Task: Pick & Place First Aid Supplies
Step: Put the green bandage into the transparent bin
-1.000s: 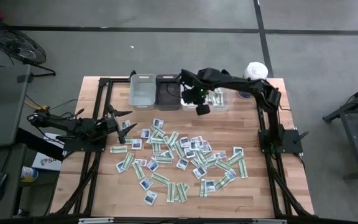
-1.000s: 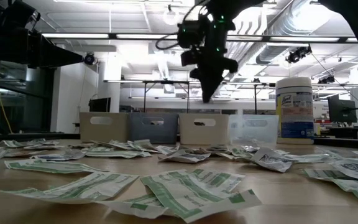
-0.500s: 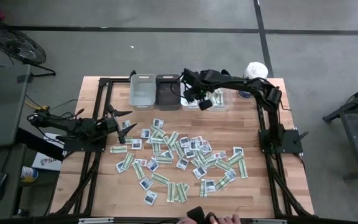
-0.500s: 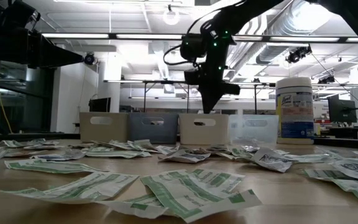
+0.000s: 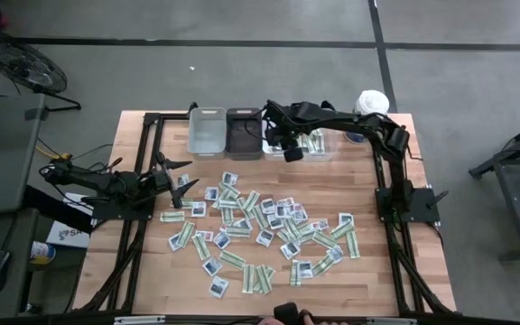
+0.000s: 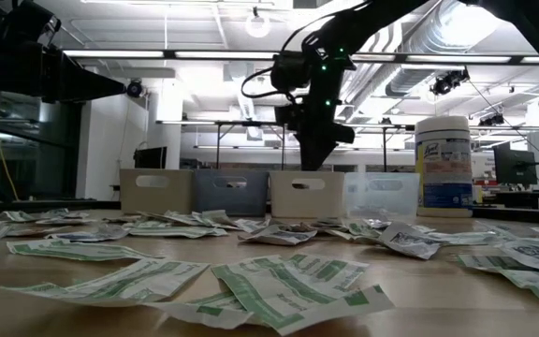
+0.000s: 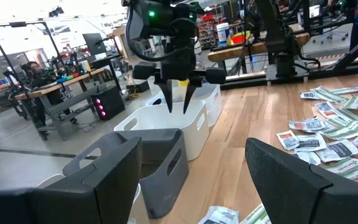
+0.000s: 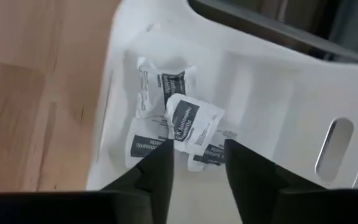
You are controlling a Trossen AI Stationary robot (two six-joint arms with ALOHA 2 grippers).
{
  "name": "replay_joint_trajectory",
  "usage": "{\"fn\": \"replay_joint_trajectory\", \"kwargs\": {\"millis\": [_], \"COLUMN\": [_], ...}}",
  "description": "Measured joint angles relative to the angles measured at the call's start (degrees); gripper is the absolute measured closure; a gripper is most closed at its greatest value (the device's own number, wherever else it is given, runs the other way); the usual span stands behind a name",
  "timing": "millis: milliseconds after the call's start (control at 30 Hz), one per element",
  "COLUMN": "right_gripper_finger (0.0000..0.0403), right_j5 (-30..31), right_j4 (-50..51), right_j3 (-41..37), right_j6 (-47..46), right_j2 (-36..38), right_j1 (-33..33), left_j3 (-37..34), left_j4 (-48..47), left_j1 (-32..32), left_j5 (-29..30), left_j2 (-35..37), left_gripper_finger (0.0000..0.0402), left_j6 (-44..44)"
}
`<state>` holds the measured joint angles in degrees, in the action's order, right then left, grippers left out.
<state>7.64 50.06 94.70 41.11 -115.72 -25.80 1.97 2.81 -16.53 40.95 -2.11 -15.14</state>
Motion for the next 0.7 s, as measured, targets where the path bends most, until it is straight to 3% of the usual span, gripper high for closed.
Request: {"fn": "replay_joint_trajectory", "kwargs": {"millis": [233,700], "right_gripper_finger": [0.0230,0.0234], "right_j5": [0.9,0.4], "right_j4": [1.5,2.6], "right_j3": [0.0,0.0], "right_j6": [-8.3,-34.2], "right_j2": [1.8,3.9], "right_j1": [1.3,5.1], "left_j3": [0.0,0.0], "left_j4": [0.0,0.0], "left_j1": [0.0,0.0], "left_j5": [0.0,0.0], "left_j2": [0.0,0.0], "left_gripper_finger": [0.0121,0.0121], "left_j6": [0.0,0.0]}}
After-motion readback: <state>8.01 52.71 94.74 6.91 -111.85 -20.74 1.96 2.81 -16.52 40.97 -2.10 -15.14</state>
